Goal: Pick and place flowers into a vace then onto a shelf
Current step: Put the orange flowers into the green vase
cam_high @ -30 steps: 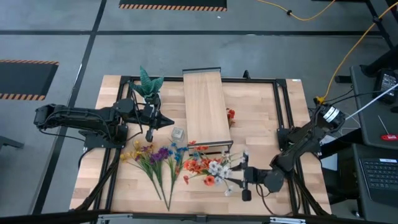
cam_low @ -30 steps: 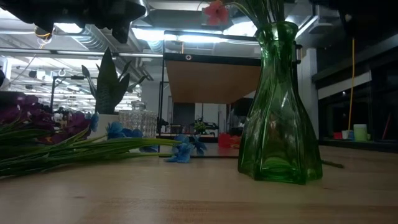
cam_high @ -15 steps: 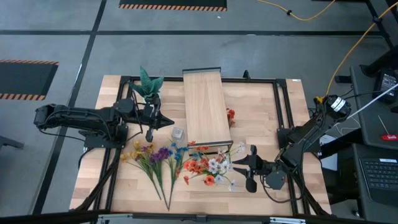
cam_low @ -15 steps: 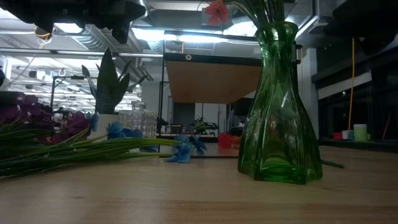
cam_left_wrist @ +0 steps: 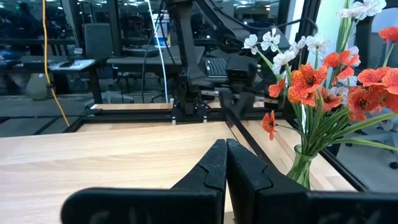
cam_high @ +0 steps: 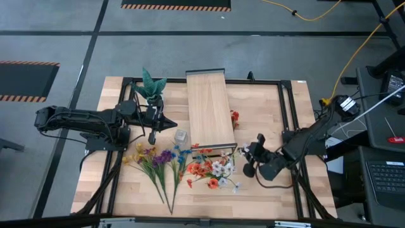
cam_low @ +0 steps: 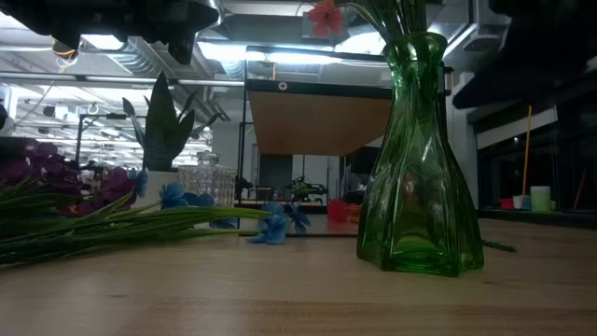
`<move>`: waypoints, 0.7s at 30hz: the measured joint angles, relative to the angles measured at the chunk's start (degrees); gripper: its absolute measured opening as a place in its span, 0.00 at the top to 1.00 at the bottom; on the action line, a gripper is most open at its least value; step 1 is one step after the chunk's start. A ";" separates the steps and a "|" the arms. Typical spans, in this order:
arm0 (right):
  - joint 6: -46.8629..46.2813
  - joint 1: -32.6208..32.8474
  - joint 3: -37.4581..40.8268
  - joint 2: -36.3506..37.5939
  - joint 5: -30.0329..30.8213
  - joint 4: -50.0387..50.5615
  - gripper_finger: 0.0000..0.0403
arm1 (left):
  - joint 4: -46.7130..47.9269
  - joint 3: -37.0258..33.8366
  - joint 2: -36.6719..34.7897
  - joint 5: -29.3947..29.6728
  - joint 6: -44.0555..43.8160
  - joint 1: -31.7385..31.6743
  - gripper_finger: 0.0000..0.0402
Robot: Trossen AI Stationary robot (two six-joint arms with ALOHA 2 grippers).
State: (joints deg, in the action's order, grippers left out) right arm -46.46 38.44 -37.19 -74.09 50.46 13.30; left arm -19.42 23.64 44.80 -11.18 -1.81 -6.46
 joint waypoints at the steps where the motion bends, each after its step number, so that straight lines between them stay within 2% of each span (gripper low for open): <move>1: 0.00 -0.58 0.00 0.74 0.00 0.82 0.94 | 0.00 -0.01 0.00 0.00 0.00 0.00 0.99; 5: -2.11 -3.46 0.00 3.62 -1.07 5.85 0.95 | 0.00 0.00 0.00 0.00 0.01 -0.02 0.99; 9: -3.93 -7.17 0.00 4.58 -5.90 9.72 0.94 | 0.02 0.00 0.00 0.00 0.75 0.00 0.99; 14: -0.71 -13.08 0.00 4.57 -14.49 9.68 0.82 | 0.02 0.00 0.00 0.00 2.56 -0.02 0.99; 21: 3.26 -22.11 0.00 4.56 -21.21 10.01 0.63 | 0.04 0.00 0.00 0.00 2.54 -0.02 0.99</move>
State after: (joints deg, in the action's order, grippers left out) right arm -43.19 16.33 -37.19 -69.53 29.25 23.31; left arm -19.38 23.64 44.80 -11.18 0.73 -6.48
